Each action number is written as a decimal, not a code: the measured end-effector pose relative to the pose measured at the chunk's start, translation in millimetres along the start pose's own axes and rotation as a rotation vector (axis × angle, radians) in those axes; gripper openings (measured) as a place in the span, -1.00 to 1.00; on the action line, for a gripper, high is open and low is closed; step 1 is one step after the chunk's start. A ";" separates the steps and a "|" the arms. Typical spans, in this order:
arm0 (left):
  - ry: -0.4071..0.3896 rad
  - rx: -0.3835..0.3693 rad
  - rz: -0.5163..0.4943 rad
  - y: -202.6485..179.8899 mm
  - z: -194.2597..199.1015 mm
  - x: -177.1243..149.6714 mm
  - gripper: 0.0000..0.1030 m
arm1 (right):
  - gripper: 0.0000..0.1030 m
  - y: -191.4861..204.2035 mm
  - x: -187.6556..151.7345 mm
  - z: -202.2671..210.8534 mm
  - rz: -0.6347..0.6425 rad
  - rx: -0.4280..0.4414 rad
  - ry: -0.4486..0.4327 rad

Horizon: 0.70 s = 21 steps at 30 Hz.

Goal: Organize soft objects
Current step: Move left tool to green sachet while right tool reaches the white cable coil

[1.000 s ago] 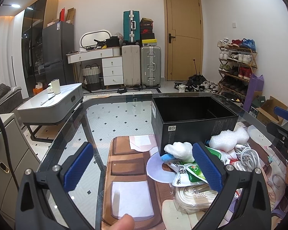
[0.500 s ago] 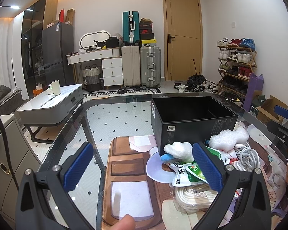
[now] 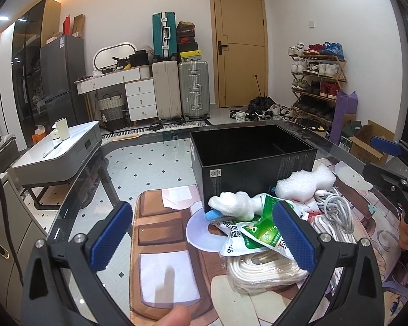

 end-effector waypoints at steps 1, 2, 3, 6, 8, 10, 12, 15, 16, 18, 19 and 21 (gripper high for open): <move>0.005 -0.005 -0.008 -1.8 -0.3 -0.4 1.00 | 1.00 2.0 -0.2 -0.5 0.003 0.009 0.004; 0.010 -0.011 -0.018 -4.2 -0.4 -0.7 1.00 | 1.00 4.4 -0.1 -0.8 0.008 0.017 0.007; 0.014 -0.018 -0.026 -6.5 -0.6 -0.8 1.00 | 1.00 6.4 -0.4 -0.9 0.013 0.023 0.010; 0.031 -0.043 -0.046 -12.3 -1.4 -1.8 1.00 | 1.00 12.5 -1.4 -4.5 0.024 0.048 0.033; 0.048 -0.061 -0.052 -15.0 -3.0 -3.0 1.00 | 1.00 15.1 -2.5 -6.3 0.031 0.068 0.048; 0.063 -0.078 -0.054 -16.7 -3.8 -4.3 1.00 | 1.00 16.2 -4.2 -7.8 0.037 0.087 0.071; 0.071 -0.089 -0.056 -17.8 -4.5 -4.5 1.00 | 1.00 17.2 -6.2 -7.7 0.052 0.099 0.104; 0.093 -0.120 -0.055 -18.8 -7.4 -5.0 1.00 | 1.00 24.0 -9.3 -9.7 0.096 0.125 0.145; 0.100 -0.128 -0.063 -20.0 -8.1 -5.3 1.00 | 1.00 26.8 -10.7 -12.4 0.119 0.131 0.162; 0.109 -0.142 -0.088 -24.6 -8.8 -5.8 1.00 | 1.00 30.9 -14.2 -16.2 0.156 0.136 0.187; 0.112 -0.146 -0.106 -27.8 -9.4 -5.8 1.00 | 1.00 31.4 -15.1 -17.5 0.170 0.135 0.198; 0.118 -0.155 -0.140 -34.2 -10.7 -5.5 1.00 | 1.00 30.6 -16.6 -20.8 0.182 0.139 0.213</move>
Point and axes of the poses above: each gripper's, at about its wrist camera, not at the fingertips, and z roughly against the way its jaws point, y to its left, x to its top, the point moved 1 cm from there along -z, roughly the way its jaws point, and after that the axes turned 5 degrees about -y, right-handed, at the moved point
